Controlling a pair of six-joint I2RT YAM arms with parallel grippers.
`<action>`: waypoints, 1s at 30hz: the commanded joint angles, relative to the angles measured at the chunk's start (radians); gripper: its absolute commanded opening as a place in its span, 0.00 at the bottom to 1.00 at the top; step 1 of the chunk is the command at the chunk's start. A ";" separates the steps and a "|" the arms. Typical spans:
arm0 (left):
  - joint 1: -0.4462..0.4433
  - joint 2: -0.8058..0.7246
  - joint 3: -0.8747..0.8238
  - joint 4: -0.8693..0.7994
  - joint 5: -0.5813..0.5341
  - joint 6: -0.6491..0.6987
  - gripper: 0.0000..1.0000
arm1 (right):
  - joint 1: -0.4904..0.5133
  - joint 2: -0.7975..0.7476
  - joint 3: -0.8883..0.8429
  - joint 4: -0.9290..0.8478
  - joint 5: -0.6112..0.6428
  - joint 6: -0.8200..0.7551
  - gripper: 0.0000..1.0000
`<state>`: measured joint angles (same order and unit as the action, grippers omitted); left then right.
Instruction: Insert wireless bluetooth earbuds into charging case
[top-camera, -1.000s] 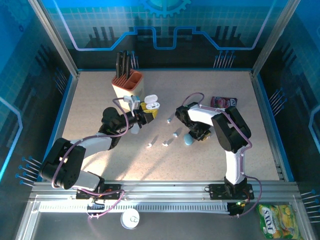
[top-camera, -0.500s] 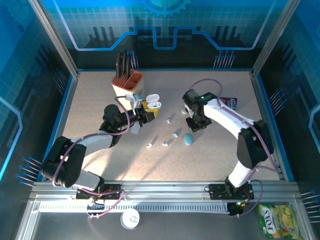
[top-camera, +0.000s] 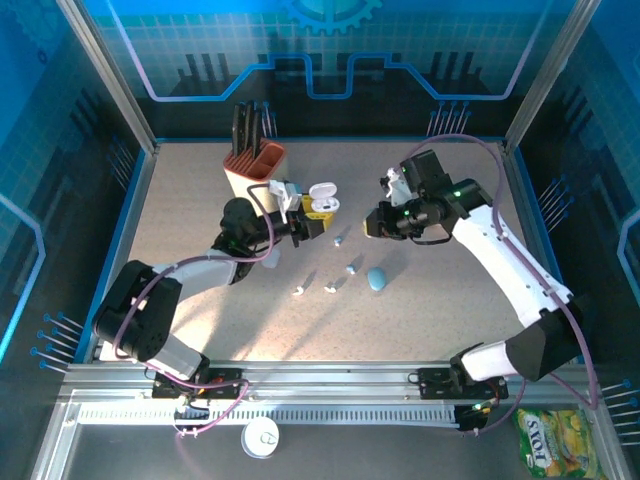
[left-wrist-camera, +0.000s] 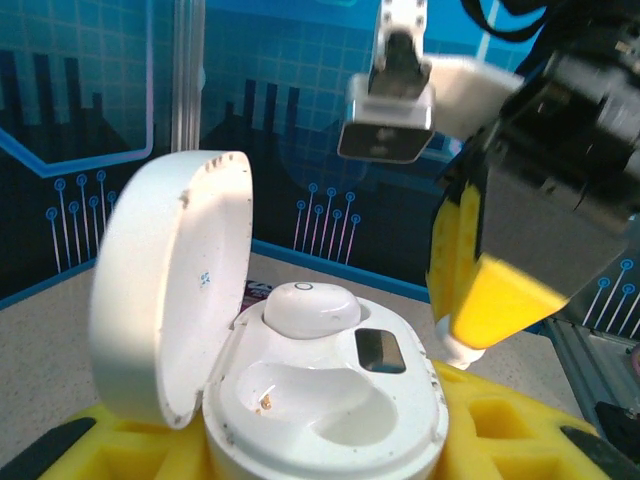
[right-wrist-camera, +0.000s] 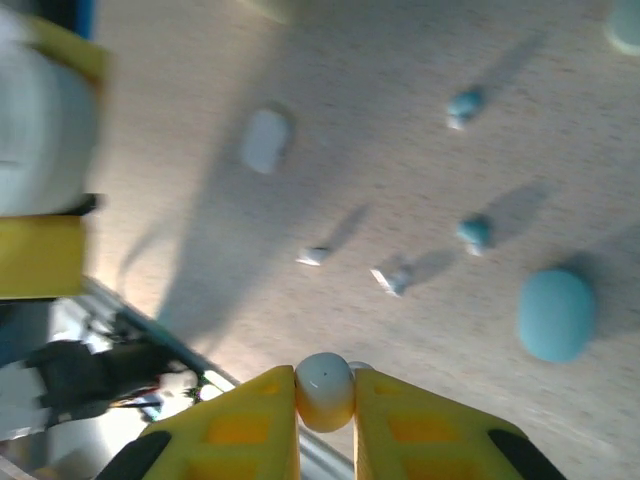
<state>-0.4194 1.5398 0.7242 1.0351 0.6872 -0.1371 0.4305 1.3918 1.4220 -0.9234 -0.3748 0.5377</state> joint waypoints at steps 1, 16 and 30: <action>-0.012 0.030 0.047 0.021 -0.003 0.037 0.31 | -0.007 -0.039 -0.002 0.141 -0.176 0.136 0.18; -0.067 0.039 0.082 -0.049 -0.016 0.130 0.32 | 0.040 0.050 0.096 0.265 -0.240 0.196 0.18; -0.104 -0.022 0.063 -0.108 -0.079 0.163 0.32 | 0.042 0.070 0.090 0.221 -0.177 0.171 0.17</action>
<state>-0.5114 1.5532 0.7773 0.9165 0.6239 0.0074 0.4656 1.4551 1.4944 -0.6899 -0.5648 0.7174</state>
